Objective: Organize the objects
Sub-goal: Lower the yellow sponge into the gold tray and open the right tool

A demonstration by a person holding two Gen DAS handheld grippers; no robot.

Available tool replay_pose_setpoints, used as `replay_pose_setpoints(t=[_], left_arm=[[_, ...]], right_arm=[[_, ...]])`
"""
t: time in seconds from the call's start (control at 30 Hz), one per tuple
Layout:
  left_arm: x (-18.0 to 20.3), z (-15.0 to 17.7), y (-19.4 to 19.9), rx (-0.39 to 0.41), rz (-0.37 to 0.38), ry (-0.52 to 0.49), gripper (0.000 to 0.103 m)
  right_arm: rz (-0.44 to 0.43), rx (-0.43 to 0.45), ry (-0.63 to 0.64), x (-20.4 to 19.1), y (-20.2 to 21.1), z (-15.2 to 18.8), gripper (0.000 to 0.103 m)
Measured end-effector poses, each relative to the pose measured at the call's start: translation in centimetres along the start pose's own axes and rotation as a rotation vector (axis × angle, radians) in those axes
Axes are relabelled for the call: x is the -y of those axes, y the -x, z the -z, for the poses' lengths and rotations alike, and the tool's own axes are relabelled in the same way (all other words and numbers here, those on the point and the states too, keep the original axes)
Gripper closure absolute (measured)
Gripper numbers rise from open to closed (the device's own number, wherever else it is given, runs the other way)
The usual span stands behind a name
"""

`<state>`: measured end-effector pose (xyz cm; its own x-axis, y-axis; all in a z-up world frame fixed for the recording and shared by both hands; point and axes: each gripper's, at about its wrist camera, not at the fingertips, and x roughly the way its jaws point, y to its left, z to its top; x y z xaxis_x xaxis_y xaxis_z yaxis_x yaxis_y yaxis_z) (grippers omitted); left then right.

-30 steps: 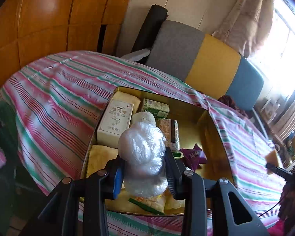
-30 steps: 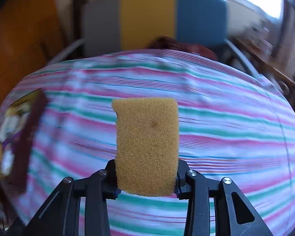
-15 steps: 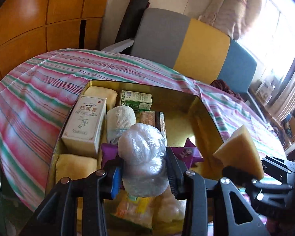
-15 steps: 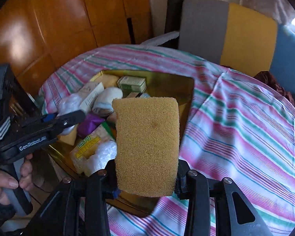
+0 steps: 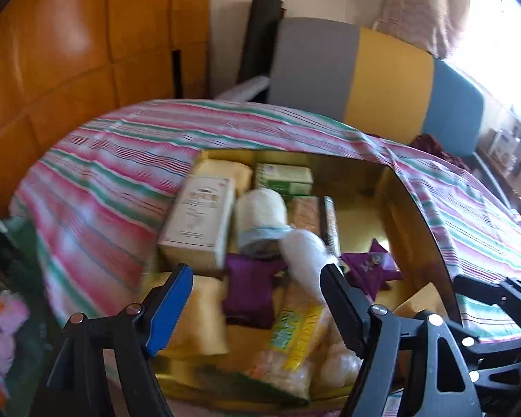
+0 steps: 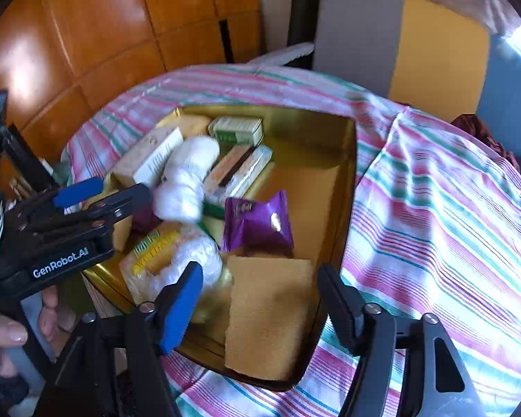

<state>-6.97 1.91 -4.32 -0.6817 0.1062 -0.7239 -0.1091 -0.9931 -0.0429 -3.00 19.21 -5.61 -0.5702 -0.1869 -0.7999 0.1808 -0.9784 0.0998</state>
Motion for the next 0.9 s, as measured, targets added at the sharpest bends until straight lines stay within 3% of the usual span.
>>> replay_pose_setpoints(t=[0.17,0.3,0.5,0.63,0.9], left_arm=[[0.4,0.0,4.2,0.133,-0.096,-0.037,0.026],[1.0,0.0,6.2,0.175,-0.179,-0.036,0.024],[0.8,0.9,7.0,0.124,-0.116,0.0,0.024],[0.8,1.3,7.0,0.104,-0.128,0.011,0.025],[1.1,2.1,7.4,0.144,-0.13,-0.004,0.026]], right_arm=[[0.045,0.108,-0.042,-0.2,2.6,0.3,0.02],[0.07,0.175,-0.048,-1.0,4.7,0.7,0.017],[0.064,0.202,-0.022,-2.3,6.1,1.2,0.017],[0.072,0.205,-0.019,-2.8,6.3,1.7,0.017],[0.114,0.201,-0.038,-3.0,6.2,2.2,0.017]])
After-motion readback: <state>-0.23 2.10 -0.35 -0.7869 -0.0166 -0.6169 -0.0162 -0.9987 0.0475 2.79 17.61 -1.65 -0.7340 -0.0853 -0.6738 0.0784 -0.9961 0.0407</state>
